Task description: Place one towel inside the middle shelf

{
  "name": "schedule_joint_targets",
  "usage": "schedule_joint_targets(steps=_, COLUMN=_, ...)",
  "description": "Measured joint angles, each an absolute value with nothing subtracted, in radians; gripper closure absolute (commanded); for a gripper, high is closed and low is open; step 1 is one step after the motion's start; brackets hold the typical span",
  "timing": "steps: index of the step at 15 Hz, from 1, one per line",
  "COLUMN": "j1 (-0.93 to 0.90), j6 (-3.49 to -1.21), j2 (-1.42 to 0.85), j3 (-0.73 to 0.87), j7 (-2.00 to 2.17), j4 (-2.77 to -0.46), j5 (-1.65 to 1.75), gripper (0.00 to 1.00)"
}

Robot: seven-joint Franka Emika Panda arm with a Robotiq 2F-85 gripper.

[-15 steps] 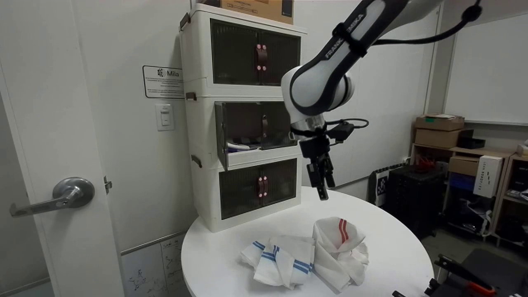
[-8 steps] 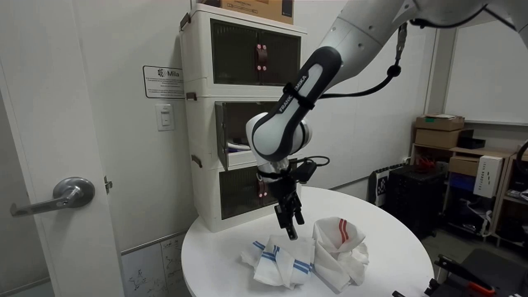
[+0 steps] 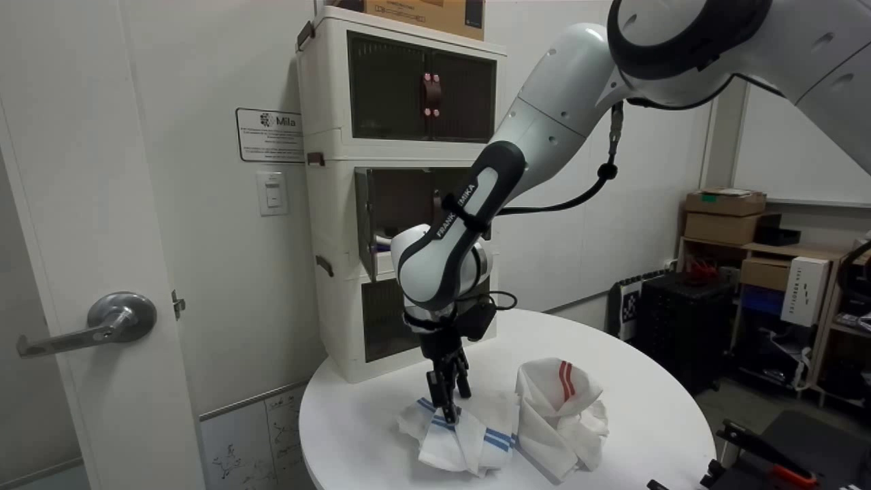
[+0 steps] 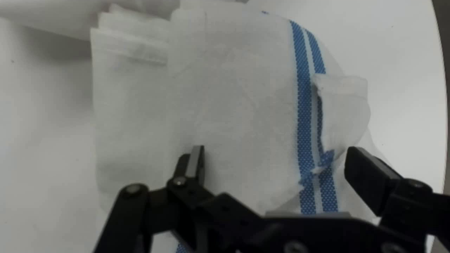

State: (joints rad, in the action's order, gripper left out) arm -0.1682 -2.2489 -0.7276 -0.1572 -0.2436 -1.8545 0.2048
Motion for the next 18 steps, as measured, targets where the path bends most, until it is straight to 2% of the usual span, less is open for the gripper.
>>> schedule_joint_targets(steps=1, j1=-0.168, j6=-2.259, j2=-0.738, j3=-0.157, j7=-0.252, j4=-1.848, j5=0.205, gripper=0.0)
schedule_joint_targets(steps=2, j1=-0.168, j6=-2.269, j2=-0.745, j3=-0.157, j7=-0.257, j4=-1.845, j5=0.205, gripper=0.09)
schedule_joint_targets(steps=3, j1=-0.168, j6=-2.278, j2=-0.75, j3=-0.157, j7=-0.258, j4=-1.845, j5=0.205, gripper=0.28)
schedule_joint_targets(steps=12, j1=-0.156, j6=-2.356, j2=-0.775, j3=-0.158, j7=-0.258, j4=-1.902, j5=0.191, gripper=0.95)
schedule_joint_targets(steps=14, j1=-0.15, j6=-2.373, j2=-0.774, j3=-0.162, j7=-0.258, j4=-1.917, j5=0.182, gripper=1.0)
schedule_joint_targets(steps=18, j1=-0.139, j6=-2.41, j2=-0.766, j3=-0.166, j7=-0.257, j4=-1.944, j5=0.17, gripper=0.99)
